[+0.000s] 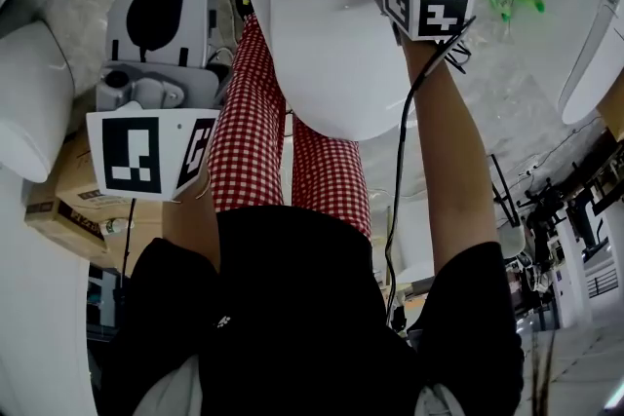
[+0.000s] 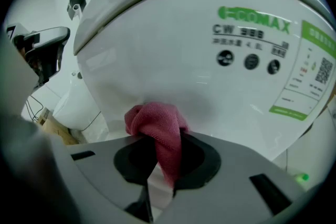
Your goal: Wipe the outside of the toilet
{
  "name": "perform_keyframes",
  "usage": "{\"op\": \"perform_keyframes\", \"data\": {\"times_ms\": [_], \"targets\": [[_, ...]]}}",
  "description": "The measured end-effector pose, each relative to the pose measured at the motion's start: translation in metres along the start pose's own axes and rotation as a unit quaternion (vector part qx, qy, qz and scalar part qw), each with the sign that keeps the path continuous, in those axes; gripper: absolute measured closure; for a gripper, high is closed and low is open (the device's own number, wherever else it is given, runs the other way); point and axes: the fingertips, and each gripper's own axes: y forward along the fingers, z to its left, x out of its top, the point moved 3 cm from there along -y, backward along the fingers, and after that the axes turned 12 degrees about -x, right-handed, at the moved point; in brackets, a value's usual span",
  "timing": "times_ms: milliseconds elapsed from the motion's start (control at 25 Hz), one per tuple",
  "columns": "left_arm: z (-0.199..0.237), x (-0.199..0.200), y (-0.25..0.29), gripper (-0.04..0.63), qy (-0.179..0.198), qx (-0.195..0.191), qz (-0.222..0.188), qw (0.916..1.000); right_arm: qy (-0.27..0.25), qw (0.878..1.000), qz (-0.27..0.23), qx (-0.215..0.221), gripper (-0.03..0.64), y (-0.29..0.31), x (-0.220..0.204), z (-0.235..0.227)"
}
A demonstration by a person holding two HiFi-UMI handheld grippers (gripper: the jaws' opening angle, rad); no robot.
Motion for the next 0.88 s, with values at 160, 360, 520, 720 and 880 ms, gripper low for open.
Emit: {"op": "perform_keyframes", "data": {"times_ms": [160, 360, 520, 720, 880], "targets": [[-0.004, 0.001, 0.006, 0.589, 0.002, -0.004, 0.005, 1.0, 0.032, 0.999, 0.003, -0.024, 0.541, -0.005, -0.003, -0.027], [-0.011, 0.0, 0.013, 0.589, 0.007, -0.015, 0.011, 0.9998, 0.085, 0.995, -0.004, -0.043, 0.542, -0.01, -0.01, -0.052], [-0.013, -0.001, 0.017, 0.589, 0.0, -0.02, 0.009, 0.9998, 0.106, 0.993, -0.004, -0.059, 0.541, -0.013, -0.016, -0.072], [-0.016, -0.001, 0.022, 0.589, -0.007, -0.023, 0.006, 0.9997, 0.138, 0.987, -0.001, -0.078, 0.541, -0.02, -0.021, -0.091], [-0.019, 0.004, 0.029, 0.589, -0.002, -0.026, 0.004, 0.9997, 0.164, 0.982, -0.002, -0.09, 0.542, -0.028, -0.021, -0.103]]}}
